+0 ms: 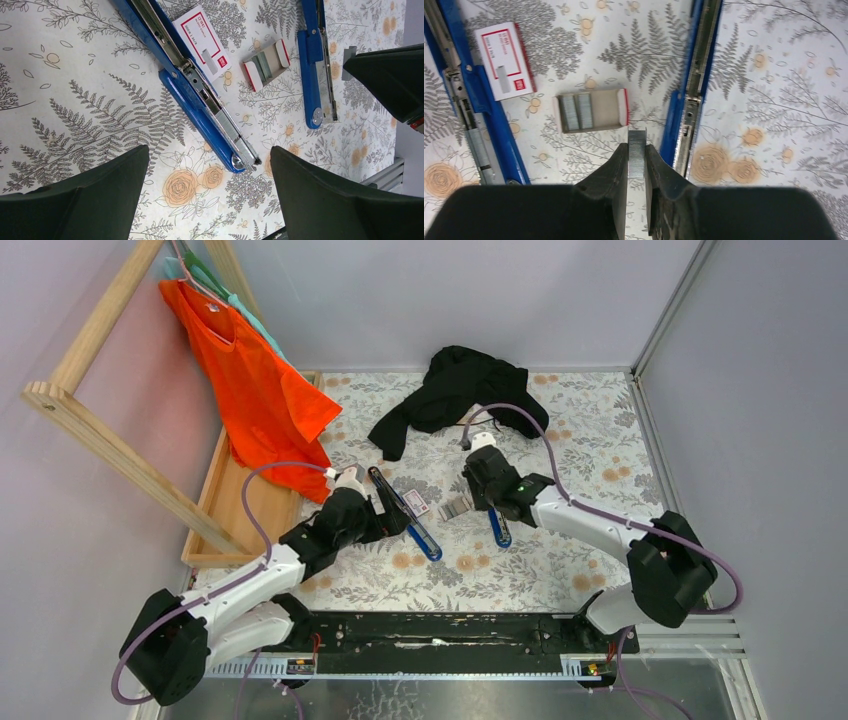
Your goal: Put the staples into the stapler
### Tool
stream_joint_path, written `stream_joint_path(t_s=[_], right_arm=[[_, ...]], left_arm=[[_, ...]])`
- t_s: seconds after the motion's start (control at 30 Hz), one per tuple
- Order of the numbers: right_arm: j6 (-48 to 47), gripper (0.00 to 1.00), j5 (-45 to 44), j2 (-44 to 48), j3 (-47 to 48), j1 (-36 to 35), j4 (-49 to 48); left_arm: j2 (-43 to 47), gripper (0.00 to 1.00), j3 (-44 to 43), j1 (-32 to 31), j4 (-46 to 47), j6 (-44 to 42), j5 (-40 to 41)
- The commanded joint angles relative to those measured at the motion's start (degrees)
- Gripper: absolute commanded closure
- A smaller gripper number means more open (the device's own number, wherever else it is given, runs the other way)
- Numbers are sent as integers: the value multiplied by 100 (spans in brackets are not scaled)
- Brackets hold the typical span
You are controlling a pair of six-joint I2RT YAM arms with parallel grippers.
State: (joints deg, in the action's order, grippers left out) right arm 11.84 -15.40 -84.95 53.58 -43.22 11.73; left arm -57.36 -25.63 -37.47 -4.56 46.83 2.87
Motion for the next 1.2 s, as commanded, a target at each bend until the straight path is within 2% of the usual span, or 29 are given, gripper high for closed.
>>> stream_joint_path(t_s=[0.0,0.3,1.17], right_arm=[[100,85,-178,398,-216,245,105],[264,85,34,633,-575,537,145],[405,85,284,340,-766,684,378]], left_arm=[[162,2,-140,-3,250,-121,46],[200,2,-157,-14,243,-139,39],[89,2,-190,-6,270,-121,-1]])
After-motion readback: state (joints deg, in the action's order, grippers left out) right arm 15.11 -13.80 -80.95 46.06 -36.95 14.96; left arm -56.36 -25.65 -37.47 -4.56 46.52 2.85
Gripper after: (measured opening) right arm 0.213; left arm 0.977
